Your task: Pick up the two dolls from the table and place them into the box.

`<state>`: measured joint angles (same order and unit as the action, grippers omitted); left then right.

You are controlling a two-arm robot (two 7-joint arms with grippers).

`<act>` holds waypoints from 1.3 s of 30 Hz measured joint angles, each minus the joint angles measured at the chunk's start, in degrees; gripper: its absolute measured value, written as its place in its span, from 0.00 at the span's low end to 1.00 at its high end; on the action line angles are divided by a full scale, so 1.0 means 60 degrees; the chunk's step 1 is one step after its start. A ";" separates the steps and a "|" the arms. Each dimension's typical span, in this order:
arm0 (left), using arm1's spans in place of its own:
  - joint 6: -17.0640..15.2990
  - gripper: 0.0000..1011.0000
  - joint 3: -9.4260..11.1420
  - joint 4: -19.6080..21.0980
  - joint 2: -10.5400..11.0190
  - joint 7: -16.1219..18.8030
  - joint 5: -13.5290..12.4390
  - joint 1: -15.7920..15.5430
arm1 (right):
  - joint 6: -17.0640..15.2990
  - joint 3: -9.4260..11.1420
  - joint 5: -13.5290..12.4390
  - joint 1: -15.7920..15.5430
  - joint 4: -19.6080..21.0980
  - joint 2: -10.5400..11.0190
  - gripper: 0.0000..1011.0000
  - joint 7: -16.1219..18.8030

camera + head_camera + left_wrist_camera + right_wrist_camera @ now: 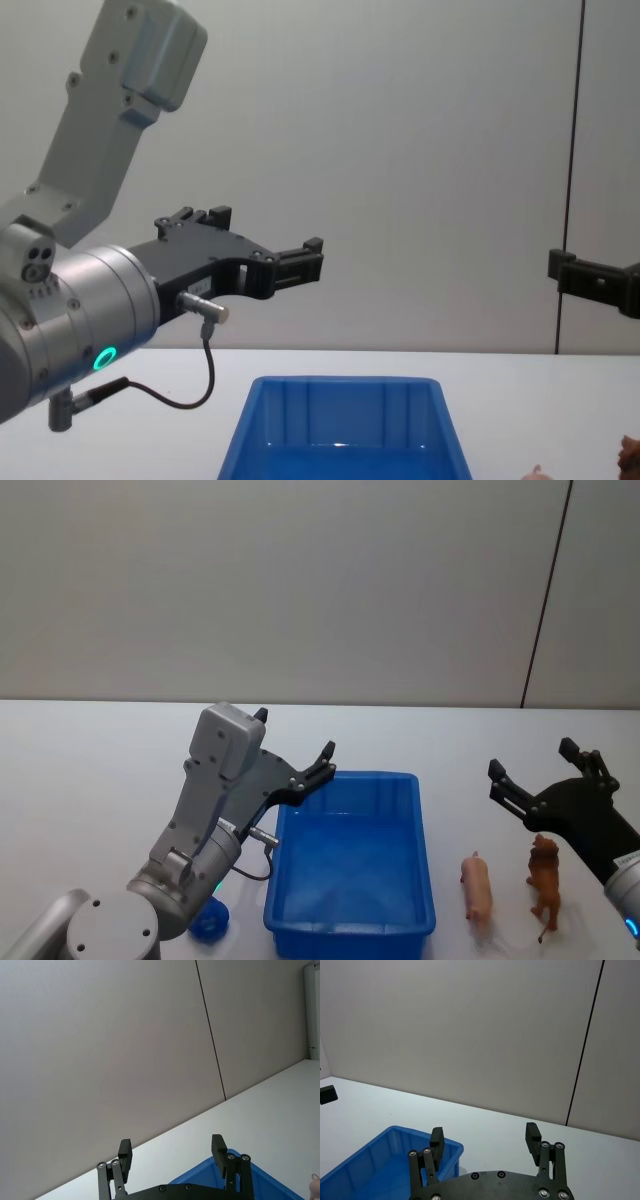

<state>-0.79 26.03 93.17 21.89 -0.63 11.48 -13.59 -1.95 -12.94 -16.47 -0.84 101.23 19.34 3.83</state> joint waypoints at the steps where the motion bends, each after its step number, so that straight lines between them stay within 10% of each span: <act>1: 0.0000 0.99 0.0000 0.0000 0.0000 0.0000 0.0000 0.0000 | 0.0000 0.0000 0.0000 0.0000 0.0000 0.0000 0.99 0.0000; 22: 0.0000 0.99 0.0000 0.0000 0.0000 0.0000 0.0000 0.0000 | -0.0020 0.0008 0.0001 0.0019 -0.0016 -0.0010 0.99 -0.0007; 39: 0.0000 0.99 0.0000 0.0000 0.0000 0.0000 0.0001 0.0000 | -0.1036 0.0048 0.0263 0.0411 -0.0510 -0.0237 0.99 -0.0390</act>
<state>-0.79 26.03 93.17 21.90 -0.63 11.48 -13.59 -8.16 -12.65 -14.89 1.62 98.17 17.92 1.49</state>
